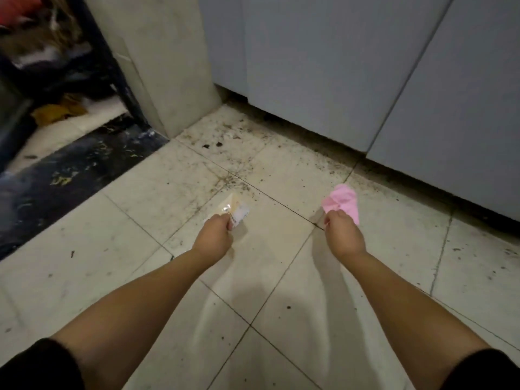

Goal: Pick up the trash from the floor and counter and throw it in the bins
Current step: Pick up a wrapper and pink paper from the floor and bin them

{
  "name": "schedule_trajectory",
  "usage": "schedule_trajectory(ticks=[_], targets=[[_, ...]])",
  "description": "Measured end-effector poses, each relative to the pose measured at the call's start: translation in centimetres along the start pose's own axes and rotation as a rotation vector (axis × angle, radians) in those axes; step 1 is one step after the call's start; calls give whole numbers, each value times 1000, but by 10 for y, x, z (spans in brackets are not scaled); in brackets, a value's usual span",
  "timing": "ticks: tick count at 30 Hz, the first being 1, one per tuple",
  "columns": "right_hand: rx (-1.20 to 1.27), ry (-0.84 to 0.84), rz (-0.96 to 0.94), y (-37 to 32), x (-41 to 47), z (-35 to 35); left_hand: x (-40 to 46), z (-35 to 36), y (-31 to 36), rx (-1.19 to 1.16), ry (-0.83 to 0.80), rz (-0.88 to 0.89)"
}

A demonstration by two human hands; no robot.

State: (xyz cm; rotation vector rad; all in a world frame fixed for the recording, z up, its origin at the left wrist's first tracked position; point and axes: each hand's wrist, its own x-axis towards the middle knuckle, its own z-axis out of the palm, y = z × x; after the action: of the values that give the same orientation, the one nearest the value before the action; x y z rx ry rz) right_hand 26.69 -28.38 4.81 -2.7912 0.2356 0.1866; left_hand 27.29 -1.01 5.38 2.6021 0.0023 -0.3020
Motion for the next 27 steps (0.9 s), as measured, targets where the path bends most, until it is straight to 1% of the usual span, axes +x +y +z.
schedule_trajectory(ticks=[6,11,14,17,20,23,25,27], targets=[[38,26,-337,-187,-31,-1,-62,-106,-85,-112,203,-130],[42,62,-641,-333,-78,5,-124,-210,-163,-96,384,-120],[2,117,-844,-423,-119,9,-167,-277,-217,-95,511,-106],[-64,116,-981,-510,-171,19,-223,-328,-277,-73,588,-83],[-102,102,-1136,-587,-224,42,-279,-359,-347,-23,576,-138],[-184,-28,-1228,-649,-273,77,-324,-369,-418,53,508,-258],[-279,-150,-1269,-681,-299,109,-343,-365,-458,79,410,-324],[-408,-284,-1262,-703,-316,139,-352,-355,-489,98,269,-372]])
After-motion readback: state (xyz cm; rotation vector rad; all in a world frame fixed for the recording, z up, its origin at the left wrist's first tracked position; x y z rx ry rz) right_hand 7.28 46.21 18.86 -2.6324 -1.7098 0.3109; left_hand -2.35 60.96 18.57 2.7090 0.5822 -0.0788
